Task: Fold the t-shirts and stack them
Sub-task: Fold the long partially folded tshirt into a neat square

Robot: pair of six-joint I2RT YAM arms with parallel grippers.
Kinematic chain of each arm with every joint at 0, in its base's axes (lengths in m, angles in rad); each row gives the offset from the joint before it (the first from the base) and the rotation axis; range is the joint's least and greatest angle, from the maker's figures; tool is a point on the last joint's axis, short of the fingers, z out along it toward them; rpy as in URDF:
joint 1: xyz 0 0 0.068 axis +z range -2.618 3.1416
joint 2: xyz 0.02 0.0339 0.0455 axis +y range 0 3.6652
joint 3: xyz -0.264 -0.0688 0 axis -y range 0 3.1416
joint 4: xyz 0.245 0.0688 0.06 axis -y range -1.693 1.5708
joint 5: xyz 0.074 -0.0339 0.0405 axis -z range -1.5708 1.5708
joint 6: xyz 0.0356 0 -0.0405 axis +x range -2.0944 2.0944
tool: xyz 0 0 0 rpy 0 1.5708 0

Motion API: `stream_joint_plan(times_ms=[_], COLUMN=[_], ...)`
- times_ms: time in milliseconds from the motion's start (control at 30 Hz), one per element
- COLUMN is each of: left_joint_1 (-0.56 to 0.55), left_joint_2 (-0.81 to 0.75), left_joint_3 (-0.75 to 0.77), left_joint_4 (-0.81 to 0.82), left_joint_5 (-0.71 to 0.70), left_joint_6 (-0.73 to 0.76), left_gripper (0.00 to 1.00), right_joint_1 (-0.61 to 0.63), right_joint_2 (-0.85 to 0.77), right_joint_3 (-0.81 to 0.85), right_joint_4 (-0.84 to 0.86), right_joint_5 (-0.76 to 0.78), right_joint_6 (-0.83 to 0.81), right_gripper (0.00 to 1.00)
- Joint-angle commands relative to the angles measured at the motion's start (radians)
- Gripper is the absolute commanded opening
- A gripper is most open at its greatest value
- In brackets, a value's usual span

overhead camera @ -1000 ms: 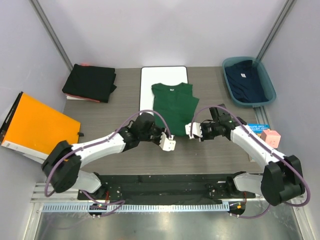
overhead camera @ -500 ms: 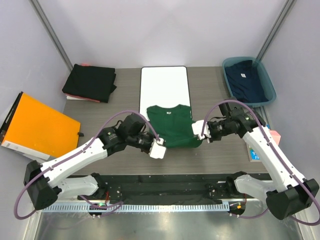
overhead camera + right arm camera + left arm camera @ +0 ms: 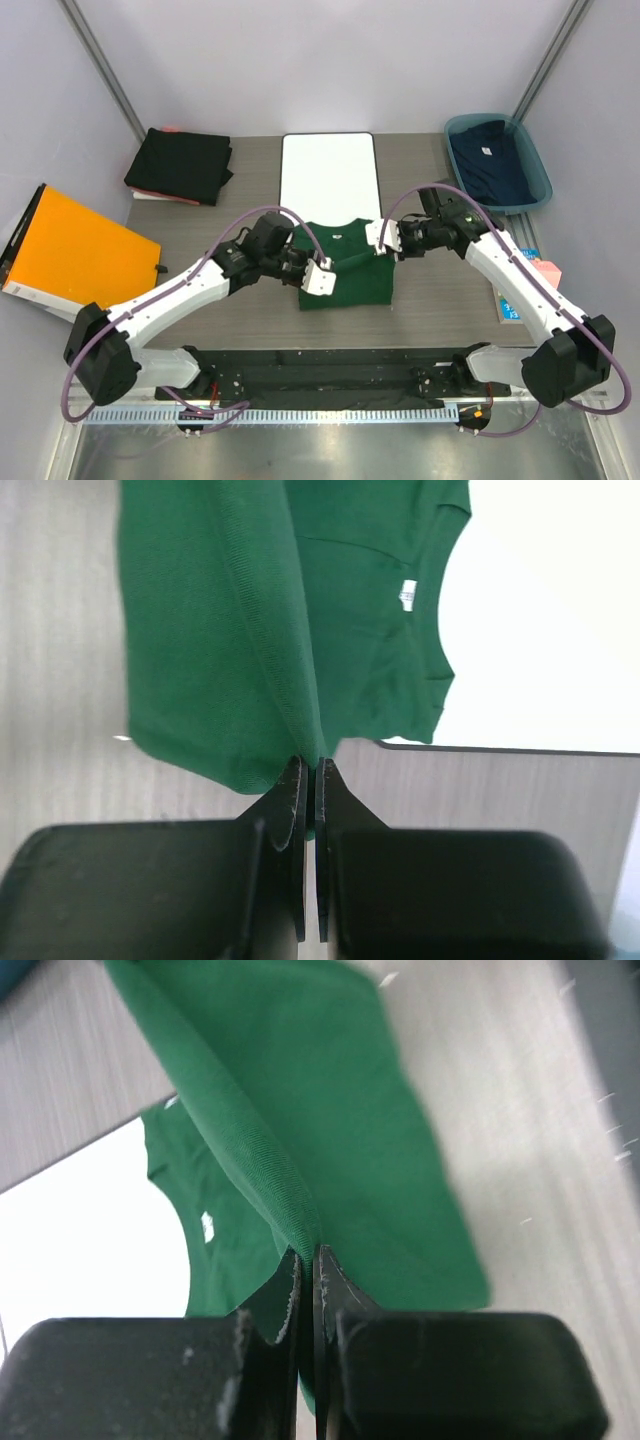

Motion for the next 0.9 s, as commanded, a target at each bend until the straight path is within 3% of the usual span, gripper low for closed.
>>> stream_joint_plan(times_ms=[0,633,867], left_joint_1=[0.071,0.205,0.220], left_joint_2=[0.033,0.208,0.281], left_joint_3=[0.044,0.145,0.078], left_joint_4=[-0.007,0.071,0.389], left_joint_5=[0.007,0.073,0.004], left_joint_6=[0.076,0.205,0.148], left_gripper=[0.00,0.00,0.00], right_joint_1=[-0.002,-0.001,-0.001], right_joint_2=[0.007,0.143,0.174], right_joint_3=[0.008,-0.041,-0.135], right_joint_4=[0.142,0.443,0.680], right_joint_5=[0.107,0.214,0.308], right_joint_6=[0.000,0.069,0.132], right_gripper=[0.01,0.01,0.01])
